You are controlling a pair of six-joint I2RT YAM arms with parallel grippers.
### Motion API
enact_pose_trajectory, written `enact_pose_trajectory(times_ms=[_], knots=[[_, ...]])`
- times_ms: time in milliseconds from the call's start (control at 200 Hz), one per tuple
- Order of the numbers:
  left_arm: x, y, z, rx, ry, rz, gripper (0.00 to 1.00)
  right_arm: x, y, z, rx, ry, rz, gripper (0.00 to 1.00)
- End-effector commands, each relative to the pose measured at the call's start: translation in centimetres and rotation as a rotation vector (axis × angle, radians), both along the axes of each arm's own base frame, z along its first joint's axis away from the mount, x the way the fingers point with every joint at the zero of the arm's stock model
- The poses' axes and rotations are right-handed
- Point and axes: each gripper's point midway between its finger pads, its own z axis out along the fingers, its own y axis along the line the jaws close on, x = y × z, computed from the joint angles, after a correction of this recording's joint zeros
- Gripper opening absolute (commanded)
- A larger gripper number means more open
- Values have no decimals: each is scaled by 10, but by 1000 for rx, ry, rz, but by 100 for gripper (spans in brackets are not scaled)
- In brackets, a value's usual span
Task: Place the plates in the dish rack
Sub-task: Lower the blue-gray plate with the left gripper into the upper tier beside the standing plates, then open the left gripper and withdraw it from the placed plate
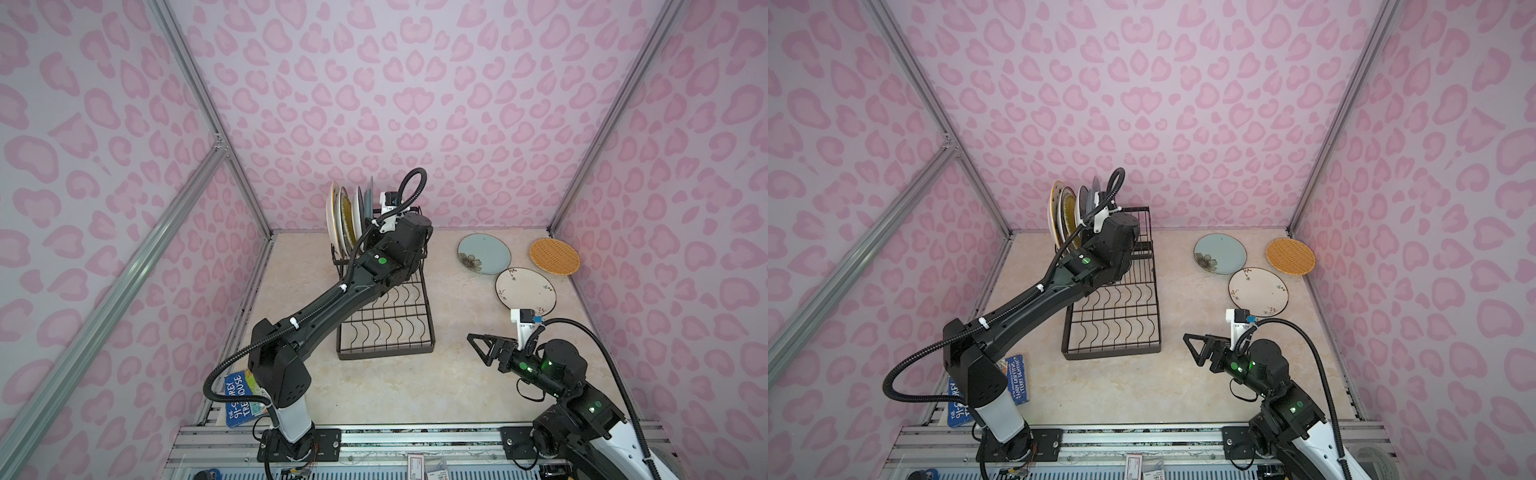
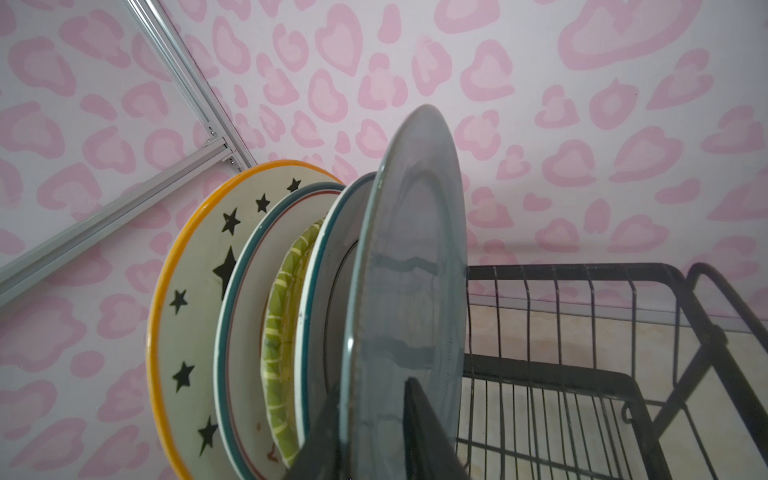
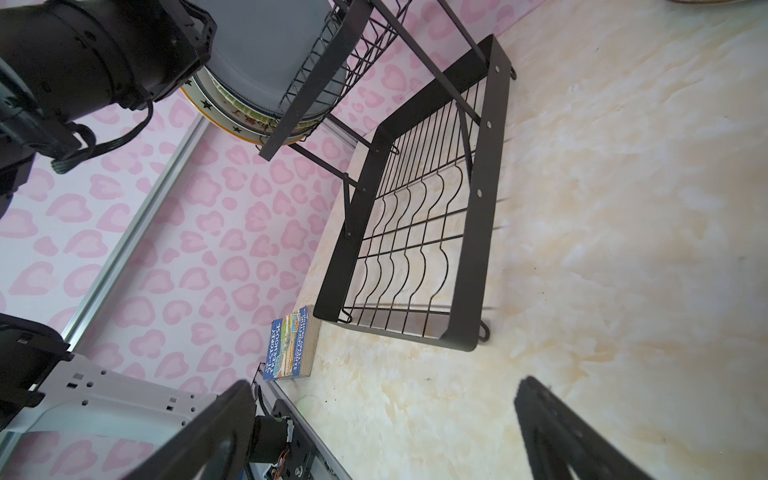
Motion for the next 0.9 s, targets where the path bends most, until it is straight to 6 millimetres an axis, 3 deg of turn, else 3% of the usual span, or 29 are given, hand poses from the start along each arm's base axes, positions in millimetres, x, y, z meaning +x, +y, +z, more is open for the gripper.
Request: enact_pose_trajectory(times_ms=[0,325,525,895], knots=[[-7,8,15,-32,-30,3,27,0,0,0,-3,-15,3,97],[-14,-3,37,-58,-42,-65,30,0,0,3,4,-17,-1,97],[-25,-7,61,-91,-61,-115,30,0,-4,5,-18,-22,-13,97],[-69,-9,114,-285,-59,-375,35,8,-9,36,-83,-65,-46,97]])
